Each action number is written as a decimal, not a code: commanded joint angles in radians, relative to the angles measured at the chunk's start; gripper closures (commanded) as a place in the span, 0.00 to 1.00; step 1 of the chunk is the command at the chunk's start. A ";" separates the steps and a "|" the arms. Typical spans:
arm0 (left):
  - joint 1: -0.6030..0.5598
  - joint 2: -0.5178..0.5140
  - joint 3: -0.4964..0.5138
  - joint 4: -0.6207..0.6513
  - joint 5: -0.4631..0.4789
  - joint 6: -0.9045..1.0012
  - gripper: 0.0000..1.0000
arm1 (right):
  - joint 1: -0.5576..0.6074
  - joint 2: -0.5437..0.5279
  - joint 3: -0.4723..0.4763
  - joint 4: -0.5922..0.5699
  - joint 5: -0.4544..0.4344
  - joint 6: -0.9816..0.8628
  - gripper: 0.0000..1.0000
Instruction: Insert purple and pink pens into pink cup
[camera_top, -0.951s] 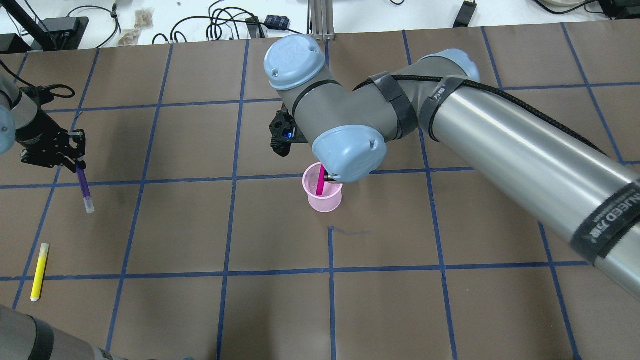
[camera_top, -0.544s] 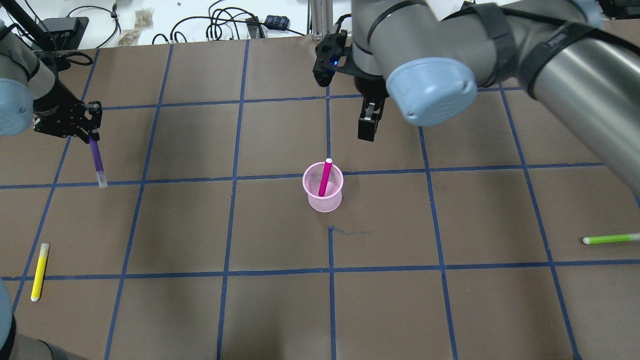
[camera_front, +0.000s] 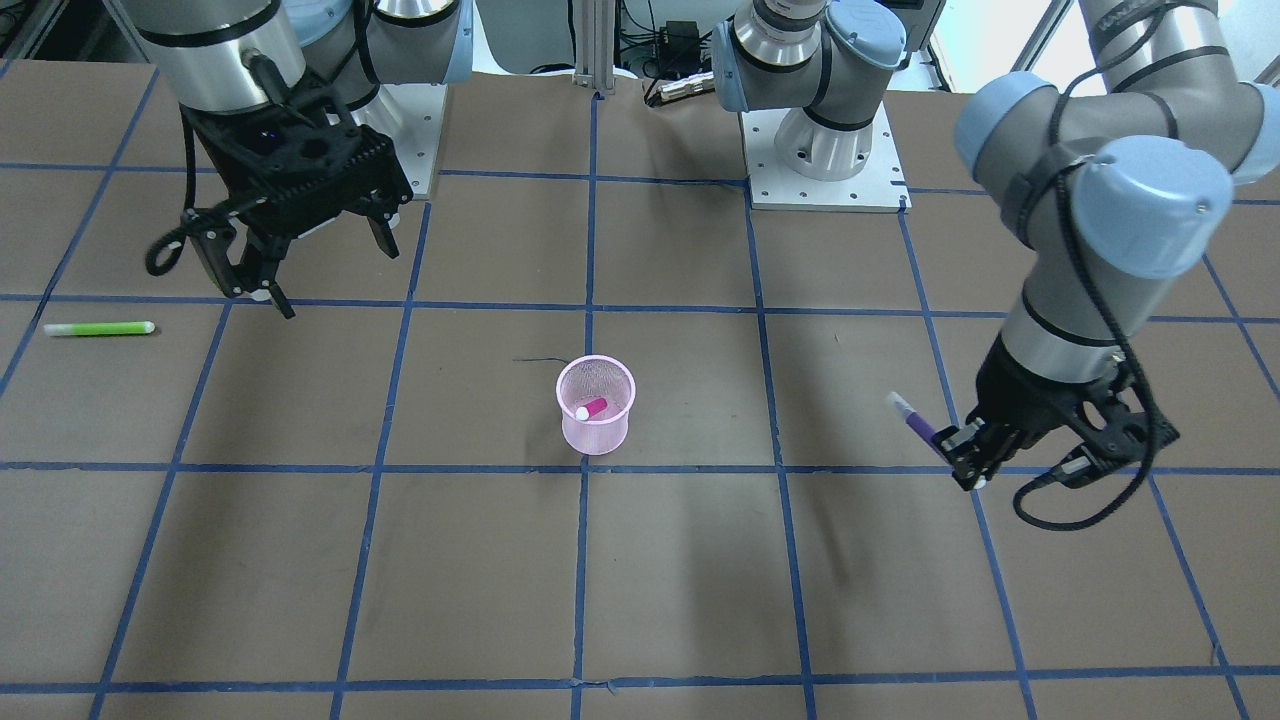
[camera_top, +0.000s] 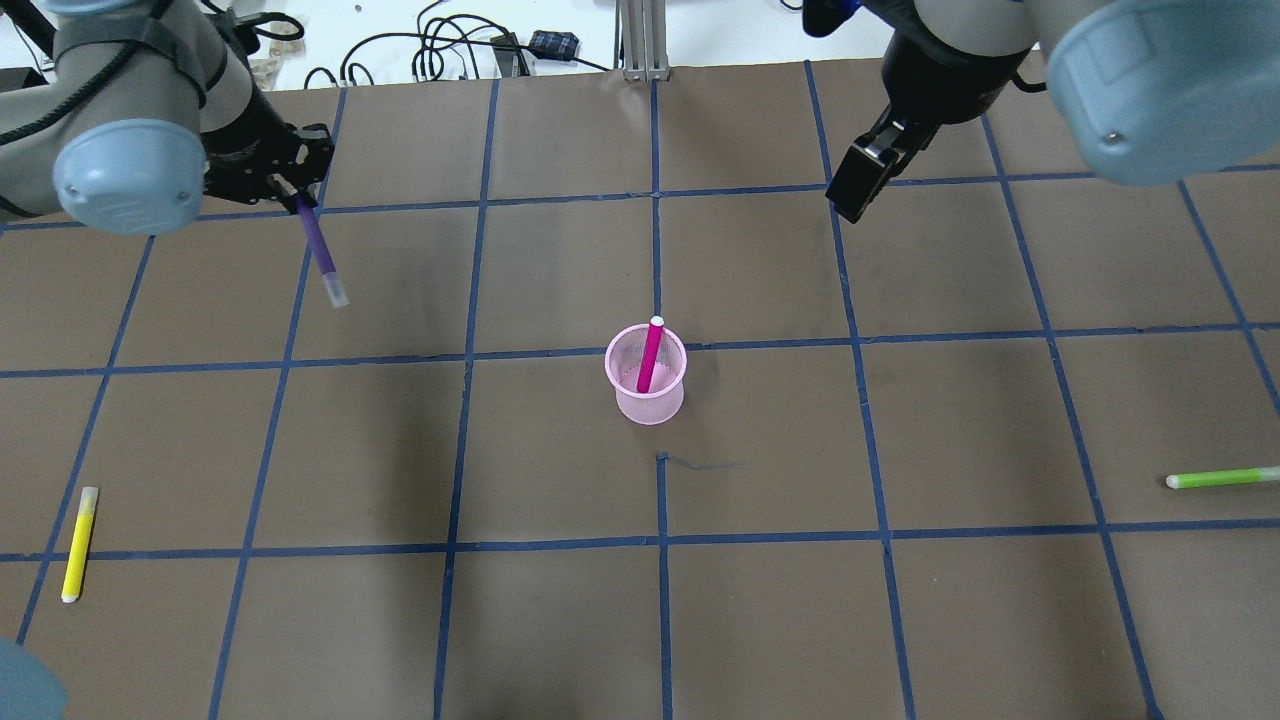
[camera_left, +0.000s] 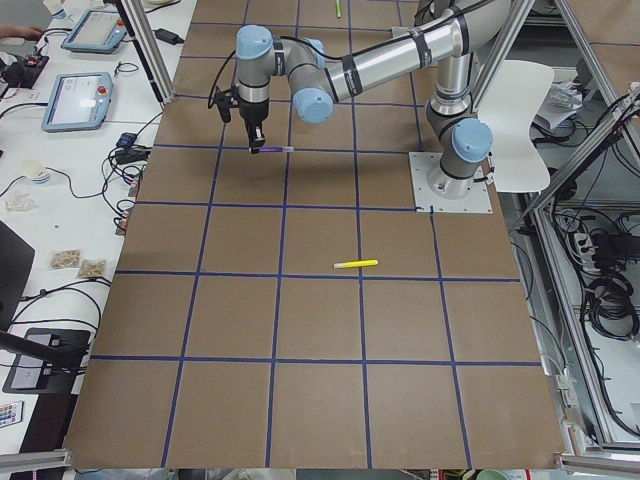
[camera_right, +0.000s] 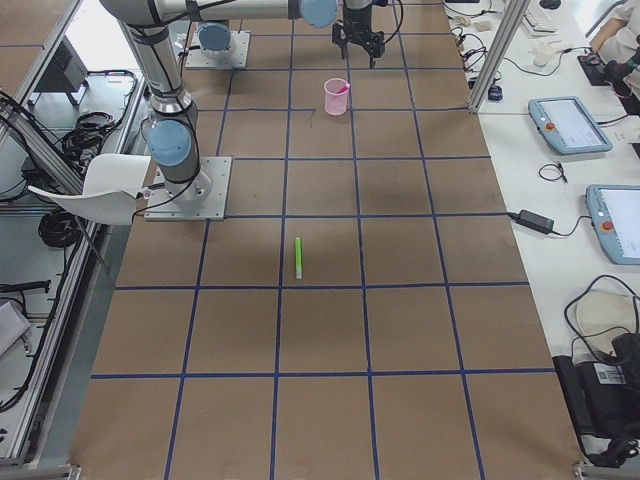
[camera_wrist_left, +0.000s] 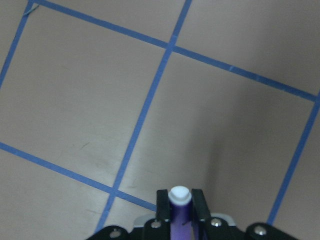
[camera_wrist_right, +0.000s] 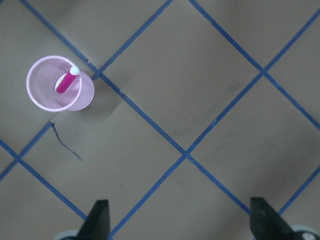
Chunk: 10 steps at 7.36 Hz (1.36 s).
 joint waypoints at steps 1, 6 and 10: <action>-0.140 0.011 -0.001 0.031 0.000 -0.217 1.00 | -0.010 -0.022 -0.005 0.025 -0.010 0.352 0.00; -0.385 -0.029 -0.050 0.147 0.128 -0.572 1.00 | -0.007 -0.042 0.003 0.070 -0.009 0.720 0.00; -0.478 -0.052 -0.096 0.198 0.170 -0.742 1.00 | -0.007 -0.042 0.015 0.071 -0.007 0.712 0.00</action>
